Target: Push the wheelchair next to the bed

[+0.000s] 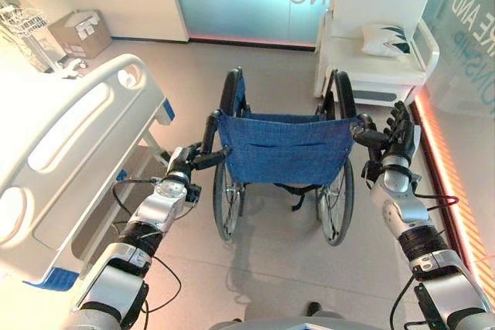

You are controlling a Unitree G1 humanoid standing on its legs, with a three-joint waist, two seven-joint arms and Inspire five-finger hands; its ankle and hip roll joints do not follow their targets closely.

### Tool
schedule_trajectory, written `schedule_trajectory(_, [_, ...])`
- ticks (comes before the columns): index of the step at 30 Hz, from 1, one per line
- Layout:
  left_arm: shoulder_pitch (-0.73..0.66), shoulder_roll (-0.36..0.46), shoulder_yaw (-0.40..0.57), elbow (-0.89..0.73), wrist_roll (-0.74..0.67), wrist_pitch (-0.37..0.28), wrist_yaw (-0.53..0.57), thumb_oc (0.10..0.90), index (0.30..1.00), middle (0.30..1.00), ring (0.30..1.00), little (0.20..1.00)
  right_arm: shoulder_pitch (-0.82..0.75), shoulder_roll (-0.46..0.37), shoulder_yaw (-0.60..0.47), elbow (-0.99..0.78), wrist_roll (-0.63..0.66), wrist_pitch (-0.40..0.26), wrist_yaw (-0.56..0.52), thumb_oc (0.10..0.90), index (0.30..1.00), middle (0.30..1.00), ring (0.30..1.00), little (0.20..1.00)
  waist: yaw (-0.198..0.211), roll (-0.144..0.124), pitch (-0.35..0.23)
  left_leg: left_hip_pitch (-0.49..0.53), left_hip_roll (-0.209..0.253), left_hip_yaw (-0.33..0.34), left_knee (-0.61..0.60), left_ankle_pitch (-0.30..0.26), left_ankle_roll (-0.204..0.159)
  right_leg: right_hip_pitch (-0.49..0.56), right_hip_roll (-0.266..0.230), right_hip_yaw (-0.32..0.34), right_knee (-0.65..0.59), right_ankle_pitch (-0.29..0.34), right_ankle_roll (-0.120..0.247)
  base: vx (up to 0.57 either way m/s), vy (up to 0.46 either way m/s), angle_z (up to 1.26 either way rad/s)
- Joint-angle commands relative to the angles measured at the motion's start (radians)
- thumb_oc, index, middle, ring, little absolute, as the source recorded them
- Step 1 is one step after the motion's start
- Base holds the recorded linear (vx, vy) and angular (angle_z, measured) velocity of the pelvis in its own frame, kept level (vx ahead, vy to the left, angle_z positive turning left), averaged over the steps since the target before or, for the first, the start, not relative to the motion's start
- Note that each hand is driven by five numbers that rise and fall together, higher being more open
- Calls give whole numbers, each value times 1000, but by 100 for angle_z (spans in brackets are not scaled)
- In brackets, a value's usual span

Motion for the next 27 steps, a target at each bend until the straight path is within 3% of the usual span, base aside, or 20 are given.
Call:
schedule_trajectory(1, [-216,75,-39,55,-18,-83,11,800,900,900,900,900,-169,-56,58,35,31,-27,42,800,900,900,900,900,-6,-6,-46,-64,-112,26,17,-31,59,-23,35,7,87,-64,-5,0,0,0])
schedule_trajectory(11, [-297,65,-16,119,-99,-97,170,800,900,900,900,900,-210,-58,104,95,47,44,88,800,900,900,900,900,-16,-12,-44,-71,-112,31,22,-31,57,-31,36,15,91,-66,-6,0,0,0])
schedule_trajectory(15, [-305,76,-13,107,-80,-134,191,800,900,900,900,900,-218,-67,110,99,47,68,97,800,900,900,900,900,-12,-15,-37,-76,-112,30,33,-35,58,-35,33,11,99,-69,-7,0,0,0])
schedule_trajectory(21, [-285,93,3,49,-91,-148,117,800,900,900,900,900,-220,-87,99,113,98,126,130,800,900,900,900,900,1,-17,-34,-78,-115,23,46,-40,58,-29,32,6,104,-73,-9,0,0,0])
schedule_trajectory(27, [-298,119,1,-41,-145,-106,31,800,900,900,900,900,-262,-114,97,154,153,167,174,800,900,900,900,900,17,-19,-35,-72,-114,18,53,-44,57,-19,29,-11,114,-80,-11,0,0,0])
